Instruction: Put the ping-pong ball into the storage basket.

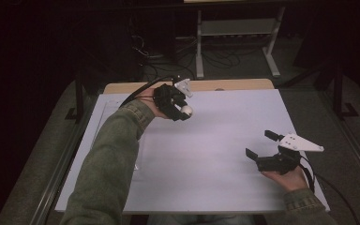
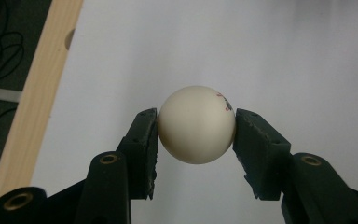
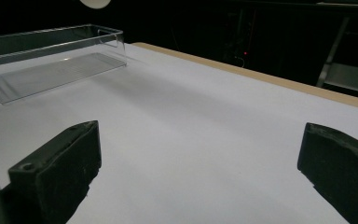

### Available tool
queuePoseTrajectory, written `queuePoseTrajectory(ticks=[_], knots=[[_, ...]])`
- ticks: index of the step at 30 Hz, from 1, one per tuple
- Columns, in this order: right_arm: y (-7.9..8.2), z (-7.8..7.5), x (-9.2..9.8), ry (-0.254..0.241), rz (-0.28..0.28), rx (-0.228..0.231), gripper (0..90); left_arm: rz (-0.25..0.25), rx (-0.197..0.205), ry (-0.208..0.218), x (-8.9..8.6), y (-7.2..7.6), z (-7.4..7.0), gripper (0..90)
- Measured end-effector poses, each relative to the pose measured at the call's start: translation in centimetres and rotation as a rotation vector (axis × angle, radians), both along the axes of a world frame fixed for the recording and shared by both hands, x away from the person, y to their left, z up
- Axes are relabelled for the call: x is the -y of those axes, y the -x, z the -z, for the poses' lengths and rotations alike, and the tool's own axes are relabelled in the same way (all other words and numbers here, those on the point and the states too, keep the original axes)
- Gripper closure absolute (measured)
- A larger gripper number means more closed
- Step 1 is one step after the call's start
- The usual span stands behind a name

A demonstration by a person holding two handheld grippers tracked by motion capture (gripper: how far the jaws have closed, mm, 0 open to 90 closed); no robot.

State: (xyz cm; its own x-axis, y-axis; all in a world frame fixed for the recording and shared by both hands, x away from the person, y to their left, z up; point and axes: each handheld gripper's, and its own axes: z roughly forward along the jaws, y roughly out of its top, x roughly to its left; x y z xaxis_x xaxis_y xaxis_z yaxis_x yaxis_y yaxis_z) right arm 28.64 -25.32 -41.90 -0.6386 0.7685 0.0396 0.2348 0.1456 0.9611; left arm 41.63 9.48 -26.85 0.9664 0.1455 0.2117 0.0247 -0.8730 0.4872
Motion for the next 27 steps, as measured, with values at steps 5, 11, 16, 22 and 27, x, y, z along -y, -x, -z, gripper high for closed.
queuePoseTrajectory(ticks=[5, 11, 16, 22, 27], knots=[[0.1, -0.1, 0.0, 0.0, 0.002, 0.006, 0.0, 0.005, 0.026, -0.006, -0.2, 0.4, -1.5, 50.8], [0.1, -0.1, 0.0, -0.005, -0.001, 0.007, 0.0, 0.0, 0.042, -0.011, -0.3, 0.4, -2.8, 50.8], [0.1, -0.1, 0.0, -0.007, 0.001, 0.009, 0.0, 0.002, 0.053, -0.012, -0.3, 0.6, -3.5, 50.8], [0.1, -0.1, 0.1, -0.009, 0.002, 0.008, 0.0, -0.008, 0.053, -0.028, -1.0, 0.7, -3.8, 50.8], [0.1, -0.1, 0.0, -0.009, -0.001, 0.007, 0.0, -0.022, 0.053, -0.028, -1.8, 1.0, -4.1, 50.7]])
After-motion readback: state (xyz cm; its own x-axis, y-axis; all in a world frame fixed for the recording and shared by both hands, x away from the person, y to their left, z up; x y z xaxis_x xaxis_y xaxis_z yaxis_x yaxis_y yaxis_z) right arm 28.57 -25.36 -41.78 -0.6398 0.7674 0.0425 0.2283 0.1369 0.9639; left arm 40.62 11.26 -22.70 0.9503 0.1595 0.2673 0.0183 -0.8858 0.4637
